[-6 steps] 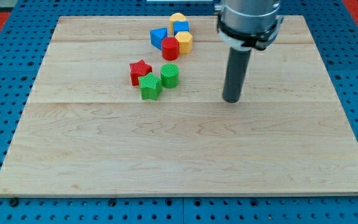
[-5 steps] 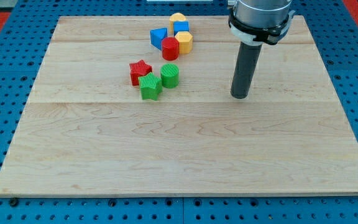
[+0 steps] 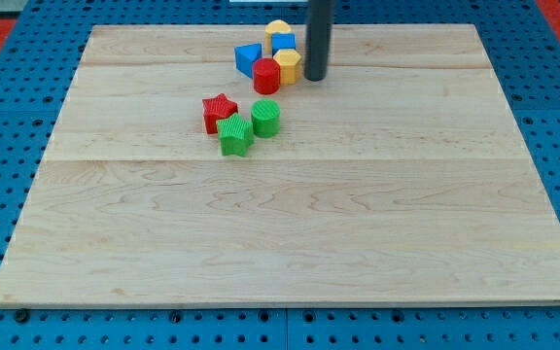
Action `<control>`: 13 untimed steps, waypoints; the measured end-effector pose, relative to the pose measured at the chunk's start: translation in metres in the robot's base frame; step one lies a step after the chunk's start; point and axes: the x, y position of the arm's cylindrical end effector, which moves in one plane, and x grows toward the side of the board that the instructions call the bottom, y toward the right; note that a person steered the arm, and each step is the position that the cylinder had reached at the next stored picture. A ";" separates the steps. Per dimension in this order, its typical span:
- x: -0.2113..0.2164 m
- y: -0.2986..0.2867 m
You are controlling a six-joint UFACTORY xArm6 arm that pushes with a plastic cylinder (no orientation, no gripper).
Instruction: Push the red blocks to the center left of the board
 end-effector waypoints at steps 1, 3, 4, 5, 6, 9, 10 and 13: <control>0.003 -0.063; 0.050 -0.127; 0.050 -0.194; 0.050 -0.201; 0.050 -0.112; 0.100 -0.105; 0.104 -0.108; 0.115 -0.192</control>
